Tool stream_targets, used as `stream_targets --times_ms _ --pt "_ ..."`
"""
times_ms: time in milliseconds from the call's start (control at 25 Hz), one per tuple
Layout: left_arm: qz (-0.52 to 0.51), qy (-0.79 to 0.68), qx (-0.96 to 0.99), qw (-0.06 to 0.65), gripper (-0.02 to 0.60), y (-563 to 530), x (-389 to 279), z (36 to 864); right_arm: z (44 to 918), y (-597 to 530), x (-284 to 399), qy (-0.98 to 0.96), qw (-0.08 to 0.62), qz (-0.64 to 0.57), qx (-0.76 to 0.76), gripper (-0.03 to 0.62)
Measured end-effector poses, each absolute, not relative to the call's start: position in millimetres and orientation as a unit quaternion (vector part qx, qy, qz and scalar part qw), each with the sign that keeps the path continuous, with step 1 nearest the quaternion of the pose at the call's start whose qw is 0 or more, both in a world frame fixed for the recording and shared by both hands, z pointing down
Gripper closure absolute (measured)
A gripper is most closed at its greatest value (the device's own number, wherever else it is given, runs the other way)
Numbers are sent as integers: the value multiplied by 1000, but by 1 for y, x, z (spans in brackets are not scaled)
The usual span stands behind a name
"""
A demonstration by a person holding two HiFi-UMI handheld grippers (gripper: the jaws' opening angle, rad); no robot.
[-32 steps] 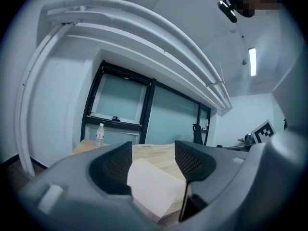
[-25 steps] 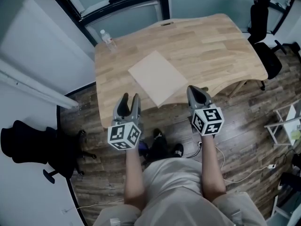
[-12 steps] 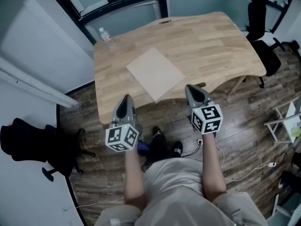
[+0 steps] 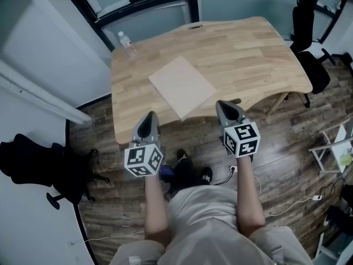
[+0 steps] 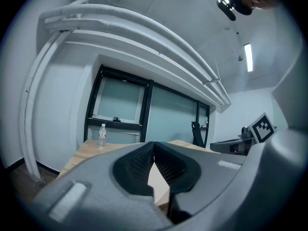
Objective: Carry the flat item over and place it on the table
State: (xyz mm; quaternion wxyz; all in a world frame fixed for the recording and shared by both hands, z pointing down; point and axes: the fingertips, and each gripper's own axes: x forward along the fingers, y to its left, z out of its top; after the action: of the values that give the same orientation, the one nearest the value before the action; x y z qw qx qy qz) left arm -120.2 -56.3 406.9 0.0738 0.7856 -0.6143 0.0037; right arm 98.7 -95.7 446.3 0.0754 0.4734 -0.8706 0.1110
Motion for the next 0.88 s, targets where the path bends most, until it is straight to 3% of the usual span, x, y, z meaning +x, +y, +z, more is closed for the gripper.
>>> stream_targets --times_ms 880 --pt "65 -615 781 83 572 -70 -130 426 459 -112 83 -871 100 123 465 592"
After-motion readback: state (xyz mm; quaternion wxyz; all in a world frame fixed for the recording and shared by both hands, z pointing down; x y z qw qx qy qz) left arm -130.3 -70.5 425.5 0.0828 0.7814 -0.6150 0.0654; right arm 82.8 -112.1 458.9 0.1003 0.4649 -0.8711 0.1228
